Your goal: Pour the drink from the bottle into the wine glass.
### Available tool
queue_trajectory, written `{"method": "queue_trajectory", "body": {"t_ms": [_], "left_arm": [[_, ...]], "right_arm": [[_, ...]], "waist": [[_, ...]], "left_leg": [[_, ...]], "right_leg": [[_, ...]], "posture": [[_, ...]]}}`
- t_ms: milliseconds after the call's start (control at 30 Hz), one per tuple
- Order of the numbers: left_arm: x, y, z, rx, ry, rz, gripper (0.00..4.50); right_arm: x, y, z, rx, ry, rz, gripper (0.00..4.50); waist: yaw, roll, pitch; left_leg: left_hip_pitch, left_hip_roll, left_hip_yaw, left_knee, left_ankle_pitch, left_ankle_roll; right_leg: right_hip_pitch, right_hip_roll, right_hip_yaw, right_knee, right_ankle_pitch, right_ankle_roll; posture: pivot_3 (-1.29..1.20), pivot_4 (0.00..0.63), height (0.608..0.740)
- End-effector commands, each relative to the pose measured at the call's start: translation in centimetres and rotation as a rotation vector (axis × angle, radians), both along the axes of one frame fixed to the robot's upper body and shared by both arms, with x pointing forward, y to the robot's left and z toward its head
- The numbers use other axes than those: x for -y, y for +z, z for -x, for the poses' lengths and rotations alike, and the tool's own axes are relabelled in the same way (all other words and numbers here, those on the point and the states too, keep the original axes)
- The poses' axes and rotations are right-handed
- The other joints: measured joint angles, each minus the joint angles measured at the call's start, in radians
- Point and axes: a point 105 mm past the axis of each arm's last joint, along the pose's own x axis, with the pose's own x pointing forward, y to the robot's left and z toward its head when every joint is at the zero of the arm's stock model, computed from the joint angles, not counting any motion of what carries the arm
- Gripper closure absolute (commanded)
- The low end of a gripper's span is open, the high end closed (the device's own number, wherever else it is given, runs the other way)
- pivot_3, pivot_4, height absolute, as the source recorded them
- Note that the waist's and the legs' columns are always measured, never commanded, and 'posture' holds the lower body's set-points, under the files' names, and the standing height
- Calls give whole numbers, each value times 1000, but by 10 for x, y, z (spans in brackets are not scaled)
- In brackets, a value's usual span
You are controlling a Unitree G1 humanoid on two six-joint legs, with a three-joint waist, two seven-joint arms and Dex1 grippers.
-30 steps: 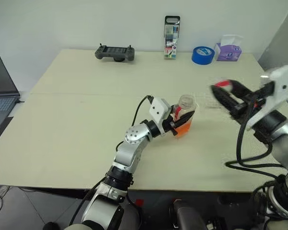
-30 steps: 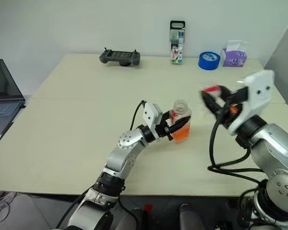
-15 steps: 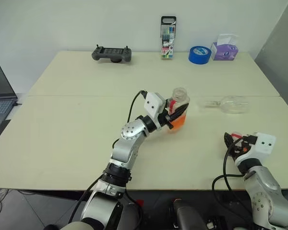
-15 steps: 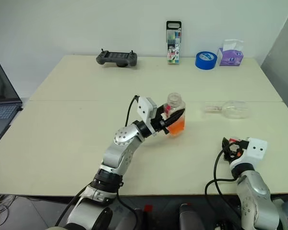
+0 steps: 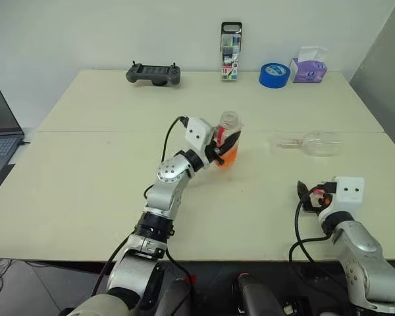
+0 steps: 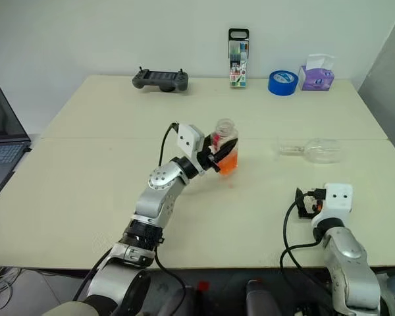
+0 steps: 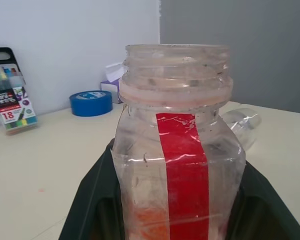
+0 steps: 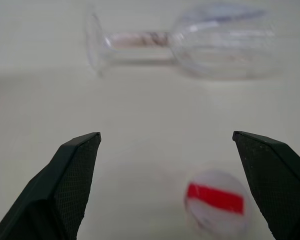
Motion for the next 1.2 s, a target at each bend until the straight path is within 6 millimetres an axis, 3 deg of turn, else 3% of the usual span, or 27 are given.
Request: {"method": "queue_trajectory", "body": {"t_ms": [33, 67, 133, 300, 500, 733, 900, 1167, 1200], "left_arm": [[-32, 26, -20, 66, 164, 47, 2738], [-46, 27, -26, 63, 231, 57, 2738], [-77, 29, -36, 57, 363, 86, 2738], [-136, 30, -42, 57, 566, 118, 2739], [-175, 28, -32, 64, 647, 126, 2739], [-188, 11, -26, 15, 647, 159, 2739], [-194, -11, -24, -48, 687, 173, 2739], [-193, -21, -20, -59, 698, 127, 191], [-193, -22, -20, -61, 704, 120, 120]], "right_arm": [[-82, 48, 10, 98, 444, -27, 0], [-106, 53, 17, 86, 590, -15, 0], [-135, 59, 17, 74, 743, 8, 0], [-195, 77, -8, 108, 912, -2, 0], [-237, 70, -37, 90, 948, 25, 0], [-245, 65, -45, 85, 950, 4, 0], [-241, 60, -45, 73, 945, 15, 0], [-230, 54, -47, 54, 932, 26, 0], [-228, 54, -47, 55, 928, 30, 0]], "waist": [[-2, 0, 0], [-2, 0, 0], [-2, -1, 0], [0, -2, 1], [8, -3, 0], [6, -4, 0], [3, -5, 0], [0, -5, 0], [0, -5, 0]], "left_leg": [[0, 0, 0, 0, 0, 0], [0, 0, -2, 0, 0, 0], [0, 0, -3, 0, 0, 0], [-1, 1, -6, 0, 0, 0], [-4, -2, -8, 0, 0, -1], [-7, -9, -5, 0, 2, -5], [-6, -8, -6, 0, 1, -3], [-4, -7, -6, 1, 2, -3], [-4, -7, -6, 1, 2, -3]], "right_leg": [[0, 0, 0, 0, 0, 0], [0, 1, 0, 0, 0, 0], [0, 2, -2, 0, 0, 0], [-1, 2, -5, 2, 3, -5], [-3, -6, -5, 1, 4, -5], [-9, -16, -3, 2, 4, -5], [-9, -17, -3, 5, 4, -5], [-10, -15, -4, 14, 4, -5], [-10, -15, -4, 14, 4, -5]], "posture": [[0, 150, 740], [0, 150, 740], [0, 150, 740], [0, 150, 740], [0, 150, 740], [0, 150, 740], [0, 150, 740], [0, 150, 740], [0, 150, 740]]}}
